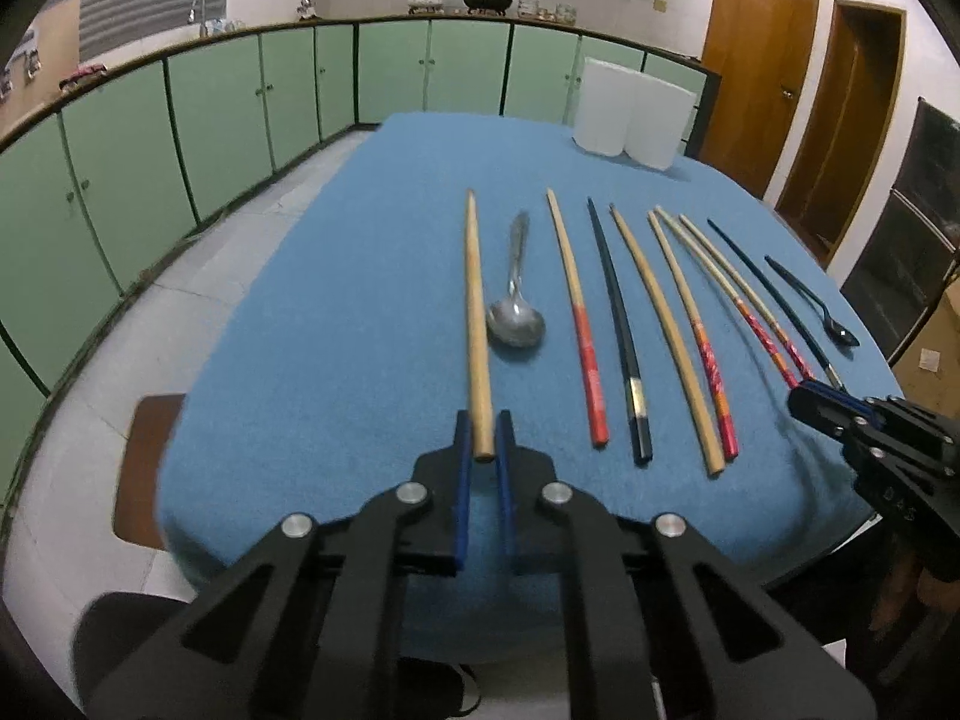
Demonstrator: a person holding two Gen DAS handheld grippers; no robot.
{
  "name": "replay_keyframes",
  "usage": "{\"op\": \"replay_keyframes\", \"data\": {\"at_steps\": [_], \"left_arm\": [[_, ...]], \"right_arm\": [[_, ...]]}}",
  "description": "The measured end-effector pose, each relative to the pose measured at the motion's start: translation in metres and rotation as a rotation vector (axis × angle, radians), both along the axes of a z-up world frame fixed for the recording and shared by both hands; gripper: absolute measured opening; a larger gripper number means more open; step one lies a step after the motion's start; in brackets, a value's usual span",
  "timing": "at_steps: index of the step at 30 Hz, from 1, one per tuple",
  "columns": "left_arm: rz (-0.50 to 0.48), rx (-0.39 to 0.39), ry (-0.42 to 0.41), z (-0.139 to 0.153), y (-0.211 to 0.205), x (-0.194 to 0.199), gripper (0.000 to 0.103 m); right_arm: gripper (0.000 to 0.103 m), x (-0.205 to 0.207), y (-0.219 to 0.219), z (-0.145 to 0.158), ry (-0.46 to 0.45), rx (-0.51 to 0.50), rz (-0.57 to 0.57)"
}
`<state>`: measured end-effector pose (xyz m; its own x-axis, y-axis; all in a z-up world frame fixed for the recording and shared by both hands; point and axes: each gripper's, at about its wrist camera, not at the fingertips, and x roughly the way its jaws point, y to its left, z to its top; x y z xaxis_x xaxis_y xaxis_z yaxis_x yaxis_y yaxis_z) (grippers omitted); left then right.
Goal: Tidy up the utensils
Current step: 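Carry both chopsticks to the white holder and drop them in, both tools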
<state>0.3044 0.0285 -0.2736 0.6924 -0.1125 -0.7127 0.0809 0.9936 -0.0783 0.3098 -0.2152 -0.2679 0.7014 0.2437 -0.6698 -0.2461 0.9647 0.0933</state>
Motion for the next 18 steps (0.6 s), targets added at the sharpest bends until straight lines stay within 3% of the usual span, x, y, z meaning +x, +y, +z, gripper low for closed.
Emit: {"op": "replay_keyframes", "data": {"at_steps": [9, 18], "left_arm": [[0.002, -0.013, -0.124, 0.070, 0.009, -0.015, 0.007], [-0.034, 0.004, -0.222, 0.125, 0.013, 0.009, 0.006]], "right_arm": [[0.007, -0.020, -0.012, 0.068, -0.118, 0.001, -0.020], [0.007, 0.016, -0.020, 0.121, -0.205, 0.016, 0.005]]}}
